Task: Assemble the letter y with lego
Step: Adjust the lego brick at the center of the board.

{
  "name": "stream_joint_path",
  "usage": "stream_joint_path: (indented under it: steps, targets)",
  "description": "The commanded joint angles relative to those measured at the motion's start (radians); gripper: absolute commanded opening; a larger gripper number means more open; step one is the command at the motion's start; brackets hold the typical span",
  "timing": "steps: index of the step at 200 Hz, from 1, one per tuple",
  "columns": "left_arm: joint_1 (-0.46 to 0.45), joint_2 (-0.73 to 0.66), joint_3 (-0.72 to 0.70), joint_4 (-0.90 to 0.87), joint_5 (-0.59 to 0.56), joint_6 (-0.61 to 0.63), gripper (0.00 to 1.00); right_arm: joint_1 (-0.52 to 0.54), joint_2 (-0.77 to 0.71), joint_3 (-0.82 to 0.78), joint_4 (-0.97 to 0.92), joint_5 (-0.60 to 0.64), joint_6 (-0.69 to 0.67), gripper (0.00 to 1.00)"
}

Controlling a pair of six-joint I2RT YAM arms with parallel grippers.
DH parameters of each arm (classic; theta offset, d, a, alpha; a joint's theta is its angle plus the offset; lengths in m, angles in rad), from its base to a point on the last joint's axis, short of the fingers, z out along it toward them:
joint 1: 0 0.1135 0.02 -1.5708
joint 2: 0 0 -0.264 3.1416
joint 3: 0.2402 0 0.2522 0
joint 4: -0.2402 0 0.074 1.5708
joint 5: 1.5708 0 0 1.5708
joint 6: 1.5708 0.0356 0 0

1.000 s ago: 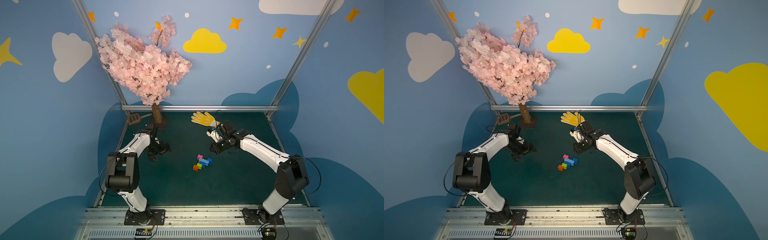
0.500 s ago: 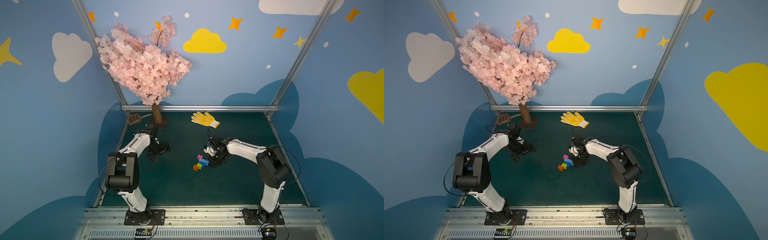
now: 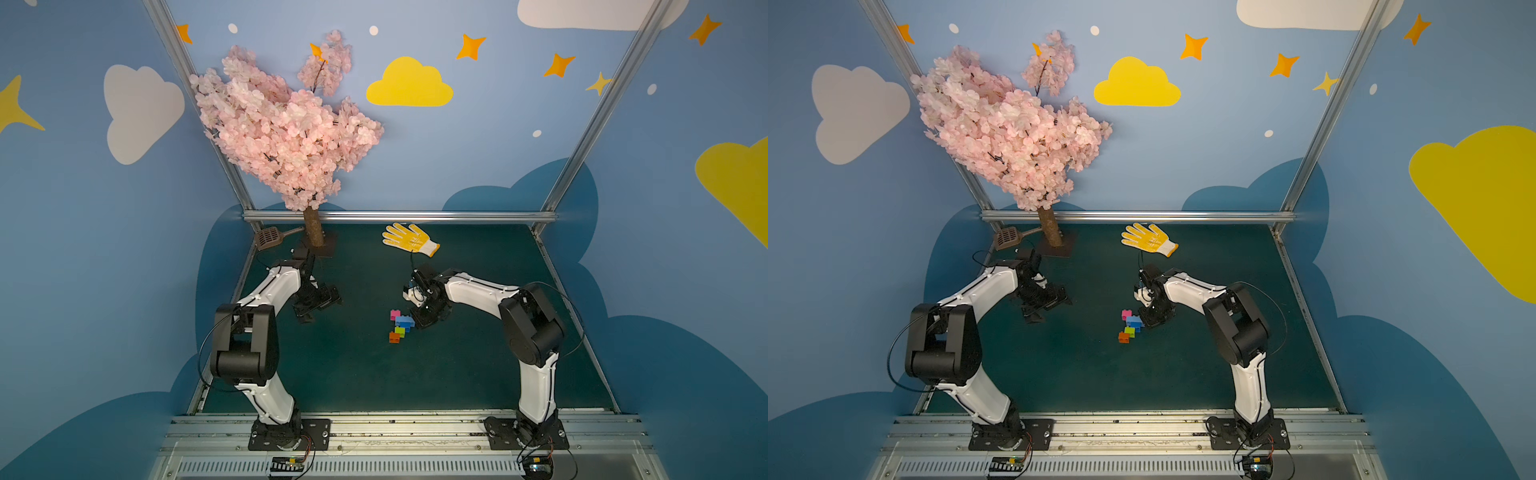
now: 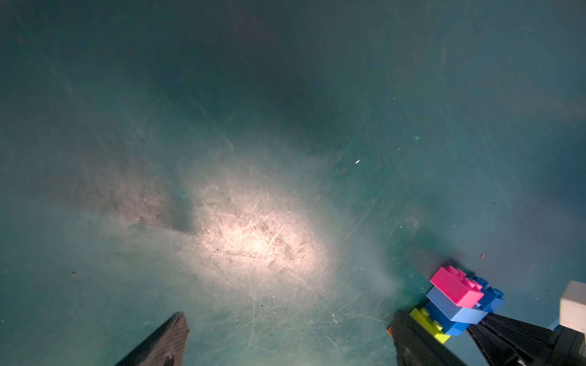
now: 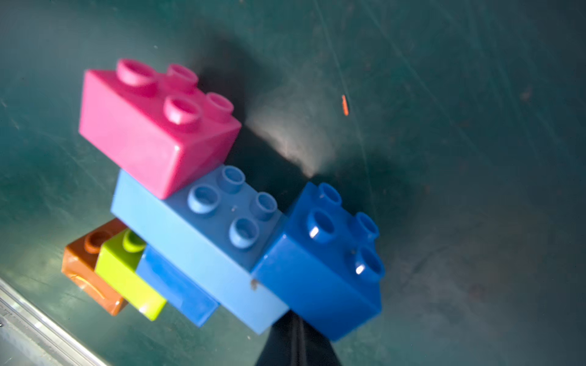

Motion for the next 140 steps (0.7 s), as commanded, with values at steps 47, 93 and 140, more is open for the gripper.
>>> stream_joint_path:
  steps: [47,93,140]
  targets:
    - [0.005,0.002,0.017,-0.02,-0.007,0.011,1.0,-0.004,-0.08,0.002,-0.025,0.013,0.002,0.0]
    - [0.005,-0.046,0.007,-0.001,-0.066,0.003,1.0,-0.078,-0.506,-0.192,0.04,0.238,0.049,0.0]
    - [0.004,-0.124,-0.011,0.086,-0.355,-0.048,1.0,-0.443,-0.825,-0.472,0.237,0.341,0.161,0.6]
